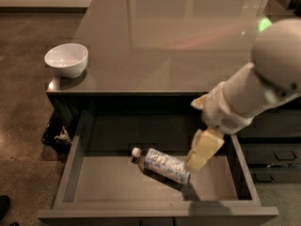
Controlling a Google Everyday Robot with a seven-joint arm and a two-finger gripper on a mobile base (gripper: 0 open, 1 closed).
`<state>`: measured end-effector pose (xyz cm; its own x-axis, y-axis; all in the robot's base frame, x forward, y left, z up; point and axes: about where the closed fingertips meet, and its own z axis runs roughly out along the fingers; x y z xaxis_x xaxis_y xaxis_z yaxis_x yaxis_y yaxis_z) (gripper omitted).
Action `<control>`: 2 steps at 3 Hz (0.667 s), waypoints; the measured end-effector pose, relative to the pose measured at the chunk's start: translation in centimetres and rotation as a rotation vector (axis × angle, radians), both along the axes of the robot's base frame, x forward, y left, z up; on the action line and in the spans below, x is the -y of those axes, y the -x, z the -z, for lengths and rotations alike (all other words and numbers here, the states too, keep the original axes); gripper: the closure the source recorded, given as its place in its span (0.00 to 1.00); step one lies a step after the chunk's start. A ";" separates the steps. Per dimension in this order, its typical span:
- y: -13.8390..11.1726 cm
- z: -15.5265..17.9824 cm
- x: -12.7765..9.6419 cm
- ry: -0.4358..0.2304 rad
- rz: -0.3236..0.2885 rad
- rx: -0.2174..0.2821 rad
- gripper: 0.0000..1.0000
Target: Pick blue plastic bottle from top drawer and place on counter
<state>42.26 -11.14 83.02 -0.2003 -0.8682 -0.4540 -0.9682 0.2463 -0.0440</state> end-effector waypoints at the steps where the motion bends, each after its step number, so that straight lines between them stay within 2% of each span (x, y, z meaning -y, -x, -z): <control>1: 0.1 3.5 -2.2 -0.041 -0.002 -0.013 0.00; 2: 0.1 3.5 -2.2 -0.041 -0.002 -0.013 0.00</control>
Offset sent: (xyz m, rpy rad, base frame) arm -0.0025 0.0263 -0.0370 0.0507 0.0237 0.0114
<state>42.12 -8.95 79.48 -0.2045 -0.8496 -0.4862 -0.9691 0.2456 -0.0215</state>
